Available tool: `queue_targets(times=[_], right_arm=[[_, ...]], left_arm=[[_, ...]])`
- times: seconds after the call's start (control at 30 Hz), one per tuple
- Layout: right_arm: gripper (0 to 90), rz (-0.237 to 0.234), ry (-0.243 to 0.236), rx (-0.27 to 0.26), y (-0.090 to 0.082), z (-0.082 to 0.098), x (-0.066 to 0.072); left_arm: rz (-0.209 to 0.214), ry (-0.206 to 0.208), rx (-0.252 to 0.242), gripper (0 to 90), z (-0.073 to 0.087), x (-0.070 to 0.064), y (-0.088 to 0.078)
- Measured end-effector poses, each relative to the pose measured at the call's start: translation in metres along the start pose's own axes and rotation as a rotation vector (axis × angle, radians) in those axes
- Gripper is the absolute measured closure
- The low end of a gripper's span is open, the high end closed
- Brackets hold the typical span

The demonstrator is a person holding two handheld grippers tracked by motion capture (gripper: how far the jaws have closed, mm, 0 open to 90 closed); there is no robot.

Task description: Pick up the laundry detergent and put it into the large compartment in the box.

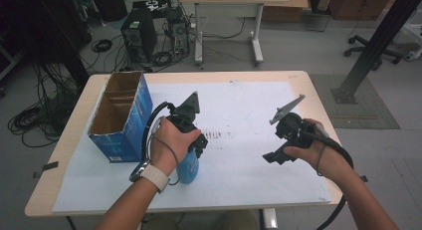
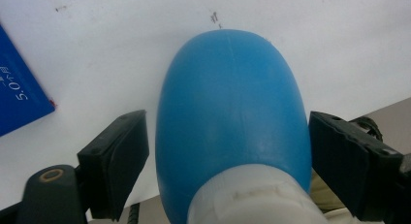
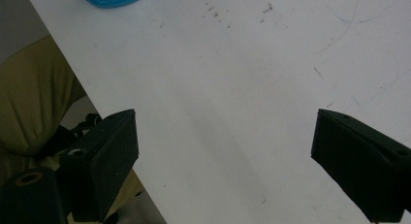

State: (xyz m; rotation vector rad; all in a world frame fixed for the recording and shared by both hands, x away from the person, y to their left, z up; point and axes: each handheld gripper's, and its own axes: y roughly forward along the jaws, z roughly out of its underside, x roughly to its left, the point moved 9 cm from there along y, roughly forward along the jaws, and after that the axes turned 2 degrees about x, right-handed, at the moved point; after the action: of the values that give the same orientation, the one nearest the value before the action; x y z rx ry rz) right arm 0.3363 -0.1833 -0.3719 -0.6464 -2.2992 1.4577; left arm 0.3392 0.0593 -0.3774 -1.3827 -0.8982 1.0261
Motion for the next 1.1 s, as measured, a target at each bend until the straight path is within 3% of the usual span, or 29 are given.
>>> queue_targets(times=[0.47, 0.7, 1.1], right_arm=[[9.9, 0.000, 0.002, -0.002, -0.0002, 0.0017, -0.0008], [9.9, 0.001, 0.005, -0.001, -0.0002, 0.0030, -0.0013], [9.9, 0.002, 0.010, -0.002, -0.0009, 0.0045, -0.0016]], left_arm=[[-0.012, 0.014, -0.003, 27.5, 0.0002, 0.0019, 0.0014], [0.007, 0.020, -0.015, 35.0, -0.0009, 0.0002, 0.0008], [0.003, 0.011, -0.019, 36.9, -0.0019, 0.0042, -0.0022]])
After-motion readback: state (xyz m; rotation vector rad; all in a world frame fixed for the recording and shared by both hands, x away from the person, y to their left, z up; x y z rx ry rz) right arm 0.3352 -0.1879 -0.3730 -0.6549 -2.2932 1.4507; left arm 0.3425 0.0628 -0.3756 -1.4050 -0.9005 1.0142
